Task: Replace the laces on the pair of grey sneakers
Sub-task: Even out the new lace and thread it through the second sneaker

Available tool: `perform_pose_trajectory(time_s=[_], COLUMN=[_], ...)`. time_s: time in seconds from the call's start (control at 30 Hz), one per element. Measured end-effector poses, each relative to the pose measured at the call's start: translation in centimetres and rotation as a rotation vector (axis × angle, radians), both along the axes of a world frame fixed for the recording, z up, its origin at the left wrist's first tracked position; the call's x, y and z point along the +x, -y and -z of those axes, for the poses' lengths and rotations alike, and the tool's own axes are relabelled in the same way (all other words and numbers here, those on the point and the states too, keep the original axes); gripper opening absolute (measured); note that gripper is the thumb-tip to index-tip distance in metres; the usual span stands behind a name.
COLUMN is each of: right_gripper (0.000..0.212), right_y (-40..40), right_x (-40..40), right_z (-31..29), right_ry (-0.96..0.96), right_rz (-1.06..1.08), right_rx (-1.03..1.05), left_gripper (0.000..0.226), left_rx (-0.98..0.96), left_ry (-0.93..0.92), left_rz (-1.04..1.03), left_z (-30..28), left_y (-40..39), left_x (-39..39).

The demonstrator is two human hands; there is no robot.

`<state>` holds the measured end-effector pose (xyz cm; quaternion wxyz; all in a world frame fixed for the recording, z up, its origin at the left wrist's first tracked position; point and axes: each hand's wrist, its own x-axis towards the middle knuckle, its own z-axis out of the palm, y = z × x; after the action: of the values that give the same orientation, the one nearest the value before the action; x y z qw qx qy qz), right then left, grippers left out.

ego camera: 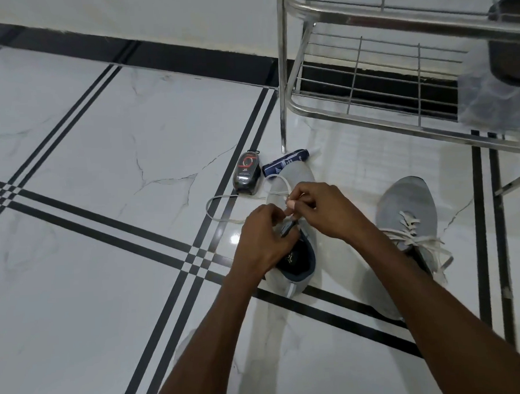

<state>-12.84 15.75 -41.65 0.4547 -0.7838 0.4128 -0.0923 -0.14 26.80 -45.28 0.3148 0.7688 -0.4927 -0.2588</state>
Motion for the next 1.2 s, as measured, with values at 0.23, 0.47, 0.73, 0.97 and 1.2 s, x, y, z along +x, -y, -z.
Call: perform_pose_trajectory(time_s=[0.23, 0.47, 0.73, 0.97, 1.2], right_gripper=[0.009, 0.006, 0.007, 0.013, 0.014], right_y=[-0.4, -0.4, -0.3, -0.8, -0.9], right_x=[0.1, -0.3, 0.2, 0.9, 1.4], right_z=[1.0, 1.7, 1.4, 1.2, 1.1], right_ry=[-0.031, -0.071, -0.133, -0.149, -0.107], right_rz=[-0.047, -0.003, -0.062, -0.11, -0.155], right_rx=[-0.03, -0.109, -0.15, -0.283, -0.259], left_gripper=[0.034, 0.016, 0.02, 0.023, 0.017], left_rx=[0.013, -0.009, -0.073, -0.113, -0.079], left_ry=[0.105, 0.145, -0.07, -0.234, -0.231], left_rz=[0.034, -0.068, -0.223, -0.326, -0.256], left_z=[0.8, 1.1, 1.6, 1.4, 1.6], left_y=[-0.5, -0.4, -1.1, -1.1, -1.8], left_x=[-0.2, -0.8, -0.2, -0.1, 1.1])
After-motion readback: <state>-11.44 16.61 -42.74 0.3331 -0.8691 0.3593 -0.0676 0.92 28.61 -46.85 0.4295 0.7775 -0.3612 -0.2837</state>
